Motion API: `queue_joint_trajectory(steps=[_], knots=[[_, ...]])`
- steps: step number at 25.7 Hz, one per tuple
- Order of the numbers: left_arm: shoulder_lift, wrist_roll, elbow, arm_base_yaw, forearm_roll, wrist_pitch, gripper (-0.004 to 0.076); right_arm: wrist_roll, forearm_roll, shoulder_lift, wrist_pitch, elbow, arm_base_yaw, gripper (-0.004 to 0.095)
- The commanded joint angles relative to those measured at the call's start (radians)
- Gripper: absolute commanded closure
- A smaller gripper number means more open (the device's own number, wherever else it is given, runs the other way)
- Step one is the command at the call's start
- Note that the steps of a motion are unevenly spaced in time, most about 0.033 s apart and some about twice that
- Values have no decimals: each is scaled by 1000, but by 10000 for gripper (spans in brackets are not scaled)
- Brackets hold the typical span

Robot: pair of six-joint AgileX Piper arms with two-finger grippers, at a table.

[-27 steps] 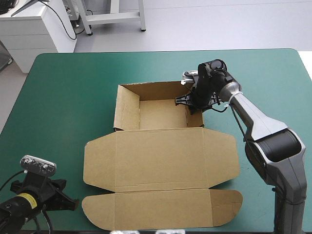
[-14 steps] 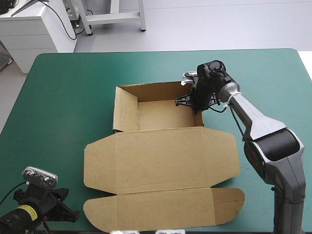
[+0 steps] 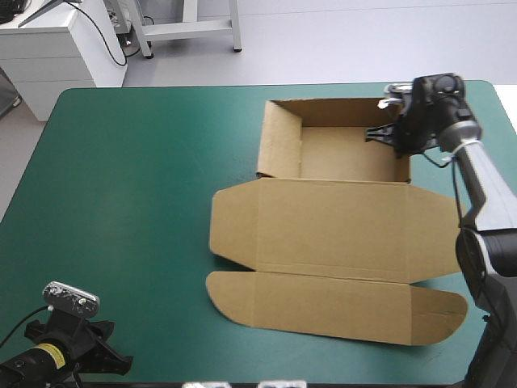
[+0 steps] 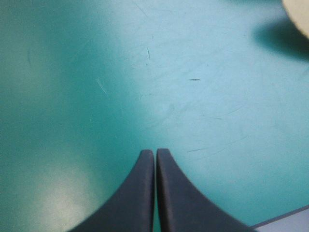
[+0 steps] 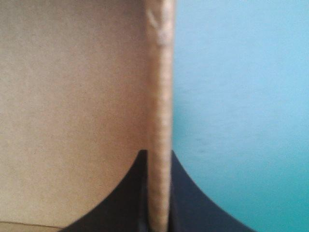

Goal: Fold the box

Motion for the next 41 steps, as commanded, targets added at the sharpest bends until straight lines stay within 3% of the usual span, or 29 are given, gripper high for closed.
queue_joint_trajectory(steps=[1, 10, 14, 16, 20, 22, 30, 37, 41], knots=[[8, -5, -23, -5, -5, -40, 731, -63, -42, -98, 11, -30, -156, 929], [8, -5, -23, -5, -5, -40, 731, -109, -56, -90, 11, -30, -473, 928], [8, -5, -23, -5, -5, -40, 731, -108, -102, -84, 11, -25, -511, 889], [8, -5, -23, -5, -5, -40, 731, -107, -99, -84, 11, -23, -521, 797], [8, -5, -23, -5, -5, -40, 731, -123, -89, -84, 11, -23, -524, 503], [8, -5, -23, -5, -1, -40, 731, -123, -88, -88, 11, -23, -524, 460], [8, -5, -23, -5, 1, -40, 731, -224, -5, -260, 11, -21, -524, 497], [8, -5, -23, -5, 1, -40, 731, -327, 211, -515, 11, 183, -524, 925], [8, -5, -23, -5, 1, -40, 731, -327, 237, -676, 7, 343, -524, 922]])
